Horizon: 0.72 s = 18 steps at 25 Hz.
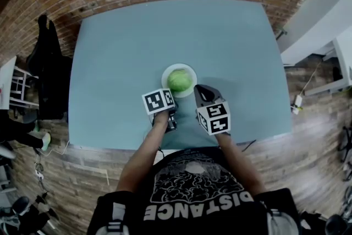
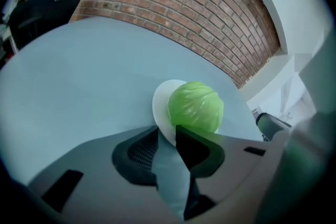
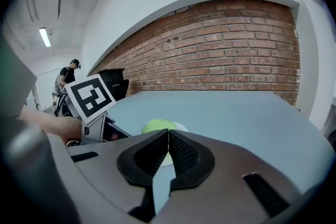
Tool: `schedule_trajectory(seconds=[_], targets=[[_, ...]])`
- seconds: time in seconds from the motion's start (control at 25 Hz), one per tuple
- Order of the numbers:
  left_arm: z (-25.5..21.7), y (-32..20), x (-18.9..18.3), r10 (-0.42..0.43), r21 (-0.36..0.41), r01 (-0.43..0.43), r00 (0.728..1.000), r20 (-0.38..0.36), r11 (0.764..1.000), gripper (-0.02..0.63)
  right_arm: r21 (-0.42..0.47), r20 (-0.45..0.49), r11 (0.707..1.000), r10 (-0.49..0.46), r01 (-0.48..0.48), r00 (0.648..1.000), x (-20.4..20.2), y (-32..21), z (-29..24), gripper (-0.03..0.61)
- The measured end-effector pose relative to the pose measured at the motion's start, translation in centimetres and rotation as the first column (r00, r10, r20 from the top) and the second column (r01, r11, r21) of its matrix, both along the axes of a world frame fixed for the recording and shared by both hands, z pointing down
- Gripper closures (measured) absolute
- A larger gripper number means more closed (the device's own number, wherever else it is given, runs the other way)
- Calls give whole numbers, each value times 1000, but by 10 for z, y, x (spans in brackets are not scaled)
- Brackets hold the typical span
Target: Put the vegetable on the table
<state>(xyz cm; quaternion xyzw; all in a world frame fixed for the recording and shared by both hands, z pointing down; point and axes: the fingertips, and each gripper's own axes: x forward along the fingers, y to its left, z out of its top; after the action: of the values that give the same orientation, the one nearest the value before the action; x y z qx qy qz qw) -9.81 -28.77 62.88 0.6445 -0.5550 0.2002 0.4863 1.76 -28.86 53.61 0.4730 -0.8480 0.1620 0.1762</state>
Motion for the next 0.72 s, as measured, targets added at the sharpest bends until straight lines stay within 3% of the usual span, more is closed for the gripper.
schedule_trajectory(seconds=[0.12, 0.24, 0.56, 0.72], targets=[[-3, -2, -3, 52, 32, -56, 992, 115, 998, 523, -2, 2, 1000, 1, -1, 1000, 0, 1, 0, 569], [-6, -3, -9, 46, 57, -55, 988, 150, 997, 523, -5, 6, 1000, -3, 3, 1000, -2, 2, 0, 569], [-26, -5, -12, 30, 133, -47, 991, 131, 990, 525, -1, 14, 1000, -1, 1, 1000, -7, 3, -3, 569], [-48, -4, -1, 68, 231, -88, 993, 93, 969, 525, -2, 31, 1000, 5, -5, 1000, -10, 5, -7, 569]])
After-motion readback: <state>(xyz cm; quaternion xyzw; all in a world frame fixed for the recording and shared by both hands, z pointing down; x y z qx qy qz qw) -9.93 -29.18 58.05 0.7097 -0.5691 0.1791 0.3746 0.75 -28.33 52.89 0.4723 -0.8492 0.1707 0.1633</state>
